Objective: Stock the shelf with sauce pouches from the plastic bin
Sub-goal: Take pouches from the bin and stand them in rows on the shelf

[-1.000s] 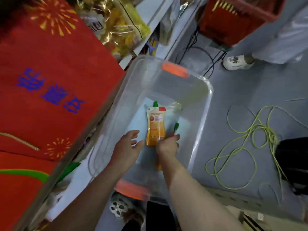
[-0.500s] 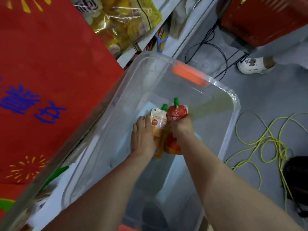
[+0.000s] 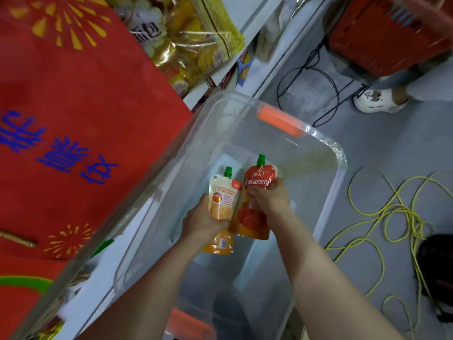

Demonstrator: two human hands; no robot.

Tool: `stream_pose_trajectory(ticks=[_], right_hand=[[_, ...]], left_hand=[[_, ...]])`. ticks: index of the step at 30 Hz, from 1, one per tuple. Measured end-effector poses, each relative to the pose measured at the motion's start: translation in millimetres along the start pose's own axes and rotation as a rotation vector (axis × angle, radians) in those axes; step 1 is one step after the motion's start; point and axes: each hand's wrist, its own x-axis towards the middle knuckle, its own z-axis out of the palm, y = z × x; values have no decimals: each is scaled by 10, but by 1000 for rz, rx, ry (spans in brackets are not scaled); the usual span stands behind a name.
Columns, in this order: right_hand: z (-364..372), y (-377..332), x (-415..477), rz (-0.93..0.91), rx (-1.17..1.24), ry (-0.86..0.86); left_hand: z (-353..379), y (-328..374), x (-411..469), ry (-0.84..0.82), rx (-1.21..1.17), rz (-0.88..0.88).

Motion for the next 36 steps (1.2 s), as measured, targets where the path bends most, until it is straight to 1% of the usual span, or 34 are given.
stream_pose_trajectory(ticks=[2, 4, 5, 7, 13, 15, 17, 20, 23, 25, 27, 29, 32, 36], right_hand=[[-171, -77, -288, -32, 135, -89], [-349, -143, -548, -45, 272, -229], [-430, -196, -705, -49, 307, -292], [-531, -294, -1011, -69, 336, -345], [-621, -604, -2107, -263, 299, -421], [-616, -688, -2510, -339, 291, -460], [-588, -757, -2909, -437, 260, -527], [-548, -850, -3551, -584, 232, -642], [-564, -990, -4152, -769, 198, -703], [-606, -1102, -4539, -878, 210, -732], [-660, -1237, -4934, -970, 255, -769], [-697, -1392, -5319, -1055, 299, -815], [-661, -1637, -5807, -1146, 333, -885], [-415, -1957, -6217, -1193, 302, -909]], left_hand=[[-118, 38, -219, -41, -195, 12], [-241, 71, -469, -61, -337, 42], [-306, 88, -609, -70, -410, 56], [-444, 113, -908, -96, -546, 88], [-990, 94, -1947, -136, -751, 181], [-1216, 29, -2302, -176, -845, 207], [-1412, -73, -2628, -202, -945, 267], [-1716, -214, -3171, -195, -1083, 325], [-2011, -369, -3716, -183, -1181, 394], [-2208, -492, -4082, -192, -1218, 400], [-2409, -592, -4408, -168, -1187, 403], [-2614, -633, -4705, -104, -1177, 489], [-2944, -641, -5089, -37, -1317, 643], [-3405, -708, -5426, 108, -1488, 747]])
